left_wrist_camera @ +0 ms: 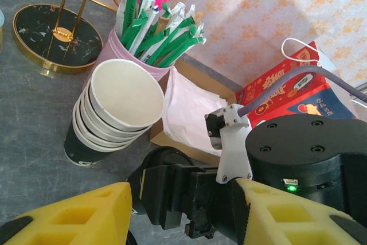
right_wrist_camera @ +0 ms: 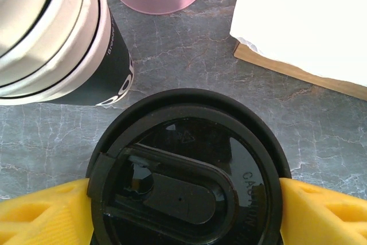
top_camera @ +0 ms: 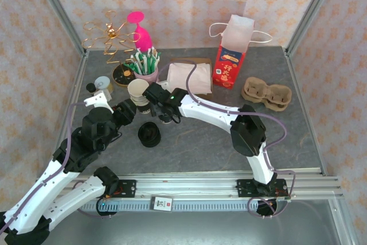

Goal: Pack the takeout coffee

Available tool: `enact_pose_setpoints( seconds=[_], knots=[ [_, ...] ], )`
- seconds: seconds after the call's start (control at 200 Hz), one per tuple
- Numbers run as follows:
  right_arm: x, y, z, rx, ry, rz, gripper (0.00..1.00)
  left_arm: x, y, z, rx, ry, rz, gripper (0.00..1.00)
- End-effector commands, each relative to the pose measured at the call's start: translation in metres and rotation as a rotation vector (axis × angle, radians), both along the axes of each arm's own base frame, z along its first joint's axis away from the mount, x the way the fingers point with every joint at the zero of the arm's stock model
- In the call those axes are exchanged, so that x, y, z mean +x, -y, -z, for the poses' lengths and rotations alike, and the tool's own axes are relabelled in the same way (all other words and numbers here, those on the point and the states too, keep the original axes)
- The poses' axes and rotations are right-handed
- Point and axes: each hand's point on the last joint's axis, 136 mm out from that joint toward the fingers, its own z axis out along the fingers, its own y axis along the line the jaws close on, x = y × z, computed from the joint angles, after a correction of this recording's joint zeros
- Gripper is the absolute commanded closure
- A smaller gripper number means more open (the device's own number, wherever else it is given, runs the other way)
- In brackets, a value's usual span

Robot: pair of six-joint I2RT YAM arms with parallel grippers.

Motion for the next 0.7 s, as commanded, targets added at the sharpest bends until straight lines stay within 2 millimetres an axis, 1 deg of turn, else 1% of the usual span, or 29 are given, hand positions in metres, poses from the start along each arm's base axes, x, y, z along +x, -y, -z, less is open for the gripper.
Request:
enact_pose_setpoints(
  seconds=[0.0,0.115,0.2,0.36,0.51,0.651,0.696],
  knots=[
    [-0.017,-0.006,0.018,-0.029,-0.073,-0.037,0.18,-0.001,-0.007,-0.007,0.016,0.013,-0.021,0.50],
    [-0.016,-0.008,0.004,-0.002,-0.056,-0.038,0.14,0.001,-0.004,-0.008,0.011,0.014,-0.014,0.50],
    [-0.015,-0.006,-0.001,0.000,-0.047,-0.031,0.10,0.001,-0.003,-0.008,0.011,0.014,-0.013,0.50],
    [-0.014,-0.004,-0.016,0.024,-0.021,-0.018,0.08,0.003,-0.002,-0.007,0.015,0.009,-0.007,0.50],
    [-0.013,-0.004,-0.021,0.030,-0.015,-0.014,0.08,0.003,-0.001,-0.008,0.012,0.012,-0.004,0.50],
    [-0.014,-0.003,-0.015,0.009,-0.025,-0.016,0.14,0.002,-0.002,-0.009,0.012,0.014,-0.005,0.50],
    [-0.013,-0.003,-0.017,0.009,-0.024,-0.015,0.15,0.002,-0.002,-0.009,0.011,0.014,-0.006,0.50]
  ],
)
